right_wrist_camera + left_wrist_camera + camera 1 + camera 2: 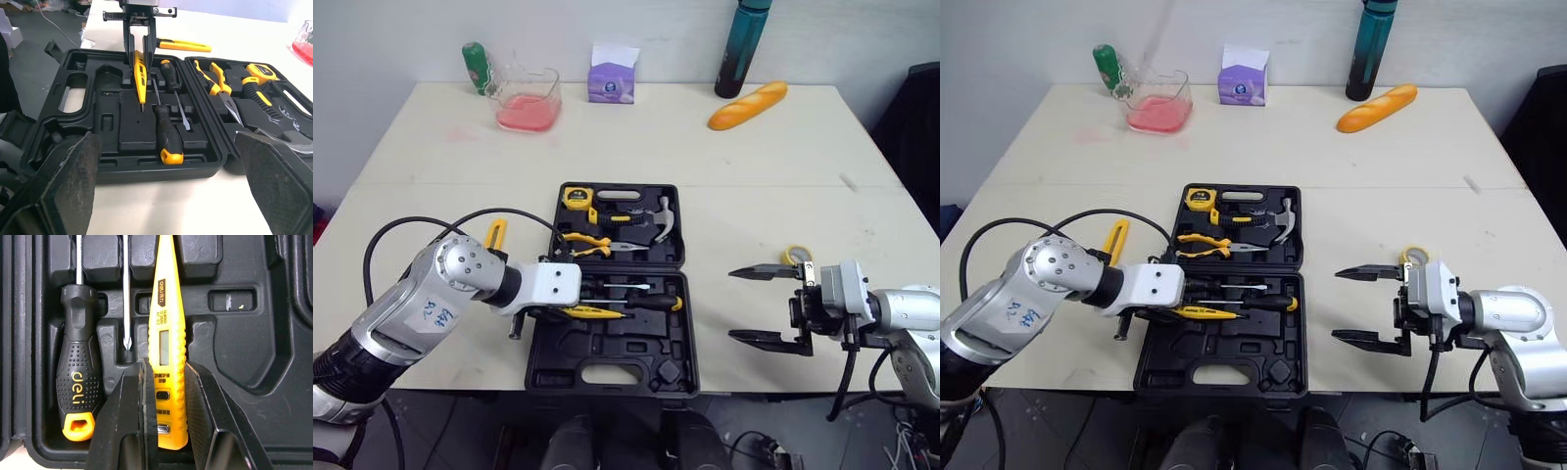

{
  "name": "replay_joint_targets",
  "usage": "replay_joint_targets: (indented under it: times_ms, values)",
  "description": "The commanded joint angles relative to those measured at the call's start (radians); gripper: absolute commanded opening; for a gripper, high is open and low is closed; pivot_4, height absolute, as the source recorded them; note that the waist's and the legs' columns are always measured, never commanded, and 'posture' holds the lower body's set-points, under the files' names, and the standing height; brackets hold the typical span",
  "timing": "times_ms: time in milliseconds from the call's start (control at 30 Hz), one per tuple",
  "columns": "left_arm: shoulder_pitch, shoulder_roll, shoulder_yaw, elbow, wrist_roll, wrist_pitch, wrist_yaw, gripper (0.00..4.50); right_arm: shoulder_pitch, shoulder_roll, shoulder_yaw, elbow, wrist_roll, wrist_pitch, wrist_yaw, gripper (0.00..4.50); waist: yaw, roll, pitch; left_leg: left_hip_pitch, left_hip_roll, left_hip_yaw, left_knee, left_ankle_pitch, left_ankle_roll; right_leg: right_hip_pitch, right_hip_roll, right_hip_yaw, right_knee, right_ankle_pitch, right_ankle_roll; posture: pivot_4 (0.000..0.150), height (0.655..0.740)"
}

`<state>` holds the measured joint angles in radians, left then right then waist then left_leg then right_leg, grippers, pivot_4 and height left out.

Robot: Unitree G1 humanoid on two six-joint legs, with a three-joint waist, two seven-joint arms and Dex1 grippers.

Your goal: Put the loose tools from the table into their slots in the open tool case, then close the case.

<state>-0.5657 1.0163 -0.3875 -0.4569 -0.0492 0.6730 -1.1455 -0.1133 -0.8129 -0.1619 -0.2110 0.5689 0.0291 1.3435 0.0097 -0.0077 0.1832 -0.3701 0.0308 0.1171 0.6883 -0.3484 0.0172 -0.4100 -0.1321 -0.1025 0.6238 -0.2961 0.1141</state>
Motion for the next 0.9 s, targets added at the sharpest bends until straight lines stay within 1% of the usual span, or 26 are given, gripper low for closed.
replay_joint_targets:
  times_ms: [33,167,233,333,400,433,500,667,733,800,900]
  values:
    - [-0.009,0.011,-0.017,-0.010,0.031,0.021,-0.015,0.47,-0.010,-0.005,-0.002,-0.041,0.001,0.006,-0.012,4.50,0.002,0.000,0.000,0.000,0.000,0.000,0.000,0.000,0.000,0.000,0.000,0.000,0.000,0.000,0.000,0.150,0.7400]
    - [-0.001,0.001,-0.013,-0.021,0.027,0.034,-0.013,0.47,-0.013,-0.002,0.003,-0.047,-0.001,0.010,-0.021,4.50,0.002,0.000,0.000,0.000,0.000,0.000,0.001,0.000,0.000,0.000,0.000,0.000,0.001,0.000,0.000,0.150,0.7400]
    - [0.007,-0.012,-0.007,-0.016,0.029,0.001,-0.001,0.47,-0.015,0.000,0.005,-0.050,-0.003,0.013,-0.028,4.50,0.002,0.000,0.000,0.000,0.000,0.000,0.001,0.000,0.000,0.000,0.000,0.000,0.001,0.000,0.000,0.150,0.7400]
    - [0.026,-0.027,0.019,-0.013,0.014,0.003,0.016,0.47,-0.018,0.001,0.005,-0.051,-0.007,0.013,-0.035,4.50,0.006,0.000,0.000,0.000,0.000,0.000,0.002,0.000,0.000,0.000,0.000,0.001,0.002,0.000,0.000,0.150,0.7400]
    - [0.044,-0.016,0.021,-0.004,0.023,-0.026,0.009,1.49,-0.019,0.000,0.004,-0.051,-0.007,0.013,-0.039,4.50,0.009,0.000,0.000,0.000,0.001,0.000,0.003,-0.001,0.001,0.000,0.000,0.001,0.002,0.000,0.000,0.150,0.7400]
    - [0.049,-0.014,0.022,-0.001,0.028,-0.039,0.008,1.80,-0.018,-0.001,0.004,-0.051,-0.007,0.012,-0.039,4.50,0.010,0.000,0.000,0.000,0.001,0.000,0.003,-0.001,0.001,0.000,0.000,0.001,0.002,0.000,0.000,0.150,0.7400]
    - [0.049,-0.017,0.026,-0.001,0.014,-0.042,-0.007,2.63,-0.019,-0.002,0.006,-0.050,-0.009,0.012,-0.039,4.50,0.010,0.000,0.000,0.000,0.000,0.000,0.004,-0.001,0.001,0.000,0.000,0.001,0.002,0.000,0.000,0.150,0.7400]
    - [0.034,-0.012,0.068,0.008,-0.015,-0.081,-0.042,2.63,-0.040,0.001,0.017,-0.045,-0.011,0.016,-0.047,4.50,0.012,0.000,0.000,-0.001,0.000,0.000,0.004,-0.001,0.001,0.000,0.000,0.000,0.002,0.000,0.000,0.150,0.7400]
    - [0.033,-0.022,0.120,0.006,-0.063,-0.081,-0.050,2.63,-0.047,0.001,0.022,-0.038,-0.013,0.013,-0.045,4.50,0.012,0.000,0.000,-0.001,0.000,0.000,0.005,-0.001,0.001,0.000,0.000,0.000,0.002,0.000,0.000,0.150,0.7400]
    - [0.039,-0.018,0.152,0.006,-0.086,-0.078,-0.051,2.63,-0.049,0.001,0.024,-0.033,-0.014,0.010,-0.044,4.50,0.012,0.000,0.000,-0.001,0.001,0.000,0.005,-0.001,0.001,0.000,0.000,0.000,0.003,0.000,0.000,0.150,0.7400]
    - [0.089,-0.036,0.266,0.017,-0.162,-0.146,-0.049,2.63,-0.045,0.002,0.025,-0.032,-0.013,0.007,-0.043,4.50,0.011,0.000,0.000,-0.001,0.001,0.000,0.005,-0.001,0.001,0.000,-0.001,0.000,0.003,0.000,0.000,0.150,0.7400]
